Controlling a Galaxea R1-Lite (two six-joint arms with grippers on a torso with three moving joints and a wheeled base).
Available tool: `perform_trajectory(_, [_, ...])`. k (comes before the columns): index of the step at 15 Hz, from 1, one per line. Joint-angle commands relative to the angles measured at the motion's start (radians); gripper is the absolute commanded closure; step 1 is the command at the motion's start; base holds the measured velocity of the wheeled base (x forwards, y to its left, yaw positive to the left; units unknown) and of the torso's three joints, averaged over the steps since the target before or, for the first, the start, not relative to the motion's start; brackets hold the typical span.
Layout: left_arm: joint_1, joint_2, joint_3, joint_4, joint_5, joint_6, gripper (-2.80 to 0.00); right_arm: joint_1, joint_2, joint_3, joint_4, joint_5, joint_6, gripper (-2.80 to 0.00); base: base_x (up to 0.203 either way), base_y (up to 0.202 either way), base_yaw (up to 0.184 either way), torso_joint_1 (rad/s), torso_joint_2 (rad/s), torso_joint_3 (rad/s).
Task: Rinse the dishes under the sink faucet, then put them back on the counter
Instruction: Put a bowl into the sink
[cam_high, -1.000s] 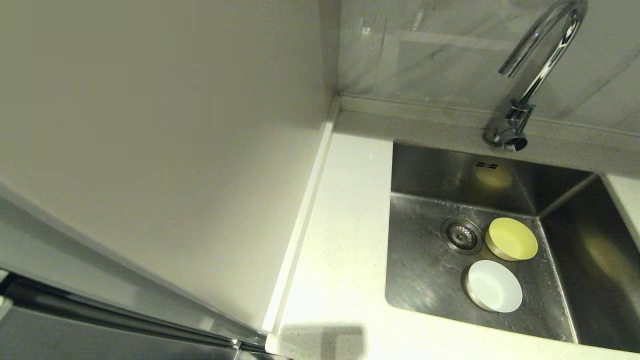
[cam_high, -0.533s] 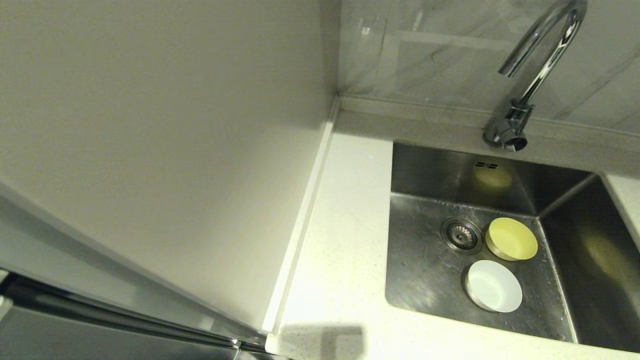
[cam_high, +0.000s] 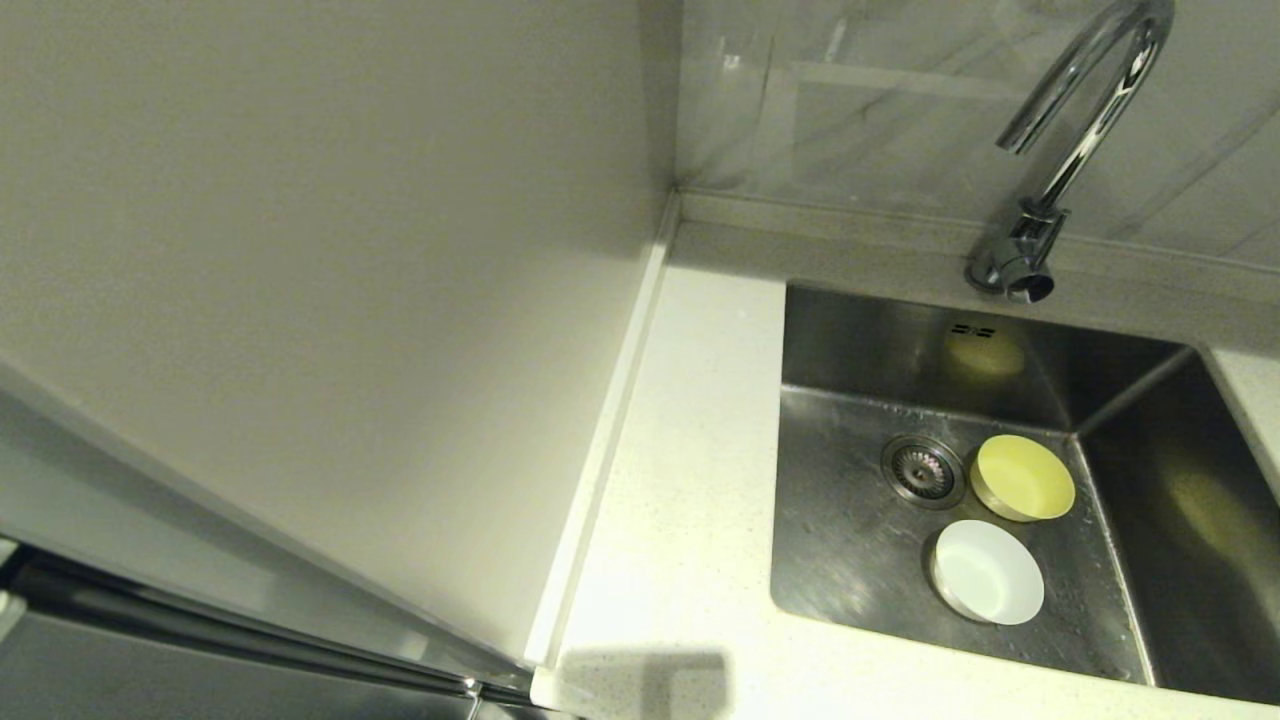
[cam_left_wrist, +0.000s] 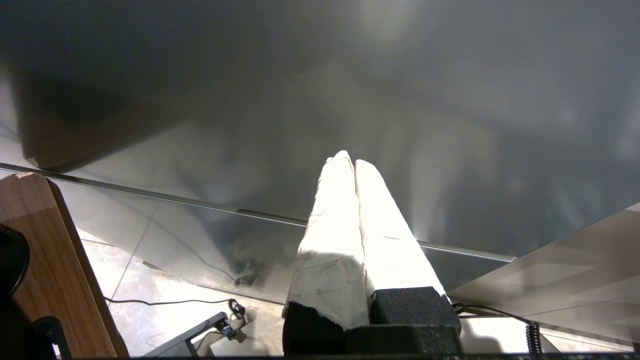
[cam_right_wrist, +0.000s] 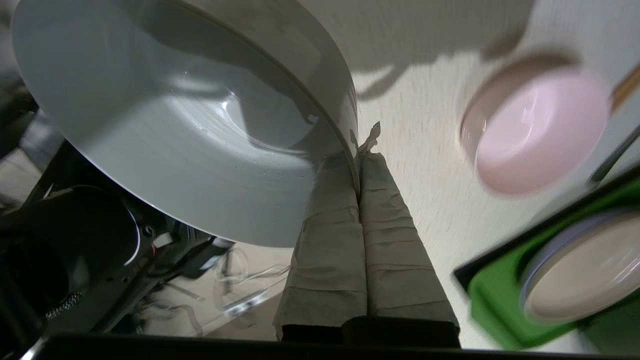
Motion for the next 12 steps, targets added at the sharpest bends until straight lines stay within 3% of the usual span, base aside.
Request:
perform_trajectory(1, [0.000,0.000,0.003,0.000,0.000,0.000,0.00,0.111,-0.136,0.026,0.006,0.060,-0.025,0.00,0.000,0.000,0.000,0.000,0.00,0.000])
perform_trajectory(4, [0.000,0.000,0.003,0.000,0.000,0.000,0.00,0.352,-0.232,0.024,0.001,0.132,0.007,0.00,0.000,0.000,0.000,0.000,0.00,0.000])
perform_trajectory(6, [0.000,0.000,0.003,0.000,0.000,0.000,0.00,0.557,-0.285,0.008,-0.025,0.153,0.119,0.00,0.000,0.000,0.000,0.000,0.00,0.000])
perform_trajectory(9, [0.000,0.000,0.002,0.000,0.000,0.000,0.00,0.951,-0.347,-0.007,-0.139,0.107,0.463,0.00,0.000,0.000,0.000,0.000,0.00,0.000])
perform_trajectory(12, [0.000,0.000,0.003,0.000,0.000,0.000,0.00,1.429,-0.364,-0.015,-0.308,-0.137,0.938,0.00,0.000,0.000,0.000,0.000,0.00,0.000])
